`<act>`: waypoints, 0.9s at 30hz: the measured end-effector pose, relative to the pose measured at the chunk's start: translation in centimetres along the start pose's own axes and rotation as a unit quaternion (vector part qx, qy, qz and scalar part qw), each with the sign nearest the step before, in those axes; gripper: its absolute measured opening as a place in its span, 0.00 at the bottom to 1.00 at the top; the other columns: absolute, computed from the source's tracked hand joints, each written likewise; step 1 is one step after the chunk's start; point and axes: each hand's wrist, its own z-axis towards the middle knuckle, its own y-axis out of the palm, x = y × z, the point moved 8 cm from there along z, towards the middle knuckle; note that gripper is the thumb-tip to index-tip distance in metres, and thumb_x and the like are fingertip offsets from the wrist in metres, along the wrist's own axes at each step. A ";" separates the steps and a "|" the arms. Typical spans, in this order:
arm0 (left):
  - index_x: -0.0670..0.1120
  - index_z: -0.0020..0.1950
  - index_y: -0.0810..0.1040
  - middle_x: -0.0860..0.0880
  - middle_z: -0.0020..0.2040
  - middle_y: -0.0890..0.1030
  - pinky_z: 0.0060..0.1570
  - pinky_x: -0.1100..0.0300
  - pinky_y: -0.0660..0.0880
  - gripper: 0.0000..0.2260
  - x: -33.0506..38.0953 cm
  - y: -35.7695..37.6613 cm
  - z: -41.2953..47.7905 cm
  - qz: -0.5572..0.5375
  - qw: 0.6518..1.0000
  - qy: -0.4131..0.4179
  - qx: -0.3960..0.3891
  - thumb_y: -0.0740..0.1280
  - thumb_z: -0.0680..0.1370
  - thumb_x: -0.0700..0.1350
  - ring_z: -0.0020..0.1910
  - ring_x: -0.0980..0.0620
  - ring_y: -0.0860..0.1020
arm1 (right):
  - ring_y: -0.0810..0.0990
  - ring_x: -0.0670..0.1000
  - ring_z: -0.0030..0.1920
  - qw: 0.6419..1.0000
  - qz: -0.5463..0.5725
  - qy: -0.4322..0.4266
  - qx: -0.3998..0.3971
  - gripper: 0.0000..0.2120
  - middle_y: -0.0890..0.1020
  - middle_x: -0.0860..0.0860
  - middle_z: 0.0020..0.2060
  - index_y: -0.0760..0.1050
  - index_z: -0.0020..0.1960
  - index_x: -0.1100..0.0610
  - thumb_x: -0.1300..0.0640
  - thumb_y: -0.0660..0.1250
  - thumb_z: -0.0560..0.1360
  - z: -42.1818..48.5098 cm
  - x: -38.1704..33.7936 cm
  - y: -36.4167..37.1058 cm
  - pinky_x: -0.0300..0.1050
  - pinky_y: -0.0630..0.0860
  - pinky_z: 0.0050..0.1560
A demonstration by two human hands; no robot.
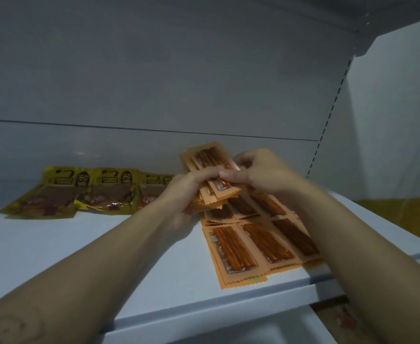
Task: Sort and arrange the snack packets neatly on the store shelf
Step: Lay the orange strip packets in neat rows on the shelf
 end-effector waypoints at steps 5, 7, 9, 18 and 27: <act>0.40 0.54 0.85 0.40 0.52 0.85 0.39 0.56 0.82 0.12 -0.1 0.9 -0.1 -0.056 0.997 -0.010 -0.054 0.72 0.74 0.46 0.45 0.46 0.85 | 0.84 0.50 0.35 0.987 0.144 0.068 0.009 0.11 0.85 0.54 0.36 0.78 0.51 0.61 0.58 0.75 0.72 0.6 1.5 -0.6 0.40 0.79 0.31; 0.39 0.52 0.84 0.40 0.50 0.85 0.38 0.57 0.82 0.09 0.0 0.8 0.1 -0.061 0.997 -0.009 -0.039 0.69 0.75 0.39 0.42 0.47 0.85 | 0.84 0.51 0.36 0.977 0.193 0.085 0.038 0.13 0.85 0.55 0.39 0.77 0.53 0.63 0.59 0.74 0.72 0.7 2.4 -1.5 0.40 0.80 0.31; 0.38 0.55 0.81 0.39 0.47 0.85 0.34 0.57 0.81 0.09 -0.2 0.5 0.2 -0.047 0.999 -0.010 -0.003 0.68 0.75 0.37 0.39 0.47 0.85 | 0.83 0.49 0.32 0.979 0.154 0.090 0.099 0.10 0.85 0.53 0.36 0.80 0.51 0.62 0.58 0.75 0.73 0.9 3.5 -3.5 0.39 0.78 0.29; 0.35 0.60 0.78 0.39 0.43 0.85 0.29 0.59 0.79 0.14 -0.2 0.9 -0.7 -0.013 0.999 0.003 0.031 0.70 0.75 0.37 0.34 0.47 0.84 | 0.81 0.48 0.28 0.959 0.056 0.213 0.179 0.09 0.84 0.54 0.35 0.83 0.49 0.62 0.59 0.75 0.72 -1.2 12.2 -6.3 0.37 0.72 0.26; 0.36 0.59 0.79 0.39 0.44 0.86 0.30 0.57 0.79 0.14 -0.3 1.1 -1.0 0.006 1.000 0.005 0.017 0.71 0.75 0.37 0.35 0.45 0.85 | 0.81 0.54 0.43 0.900 -0.346 0.213 0.155 0.16 0.83 0.52 0.40 0.80 0.42 0.54 0.40 0.73 0.71 -0.8 12.0 -6.5 0.44 0.73 0.37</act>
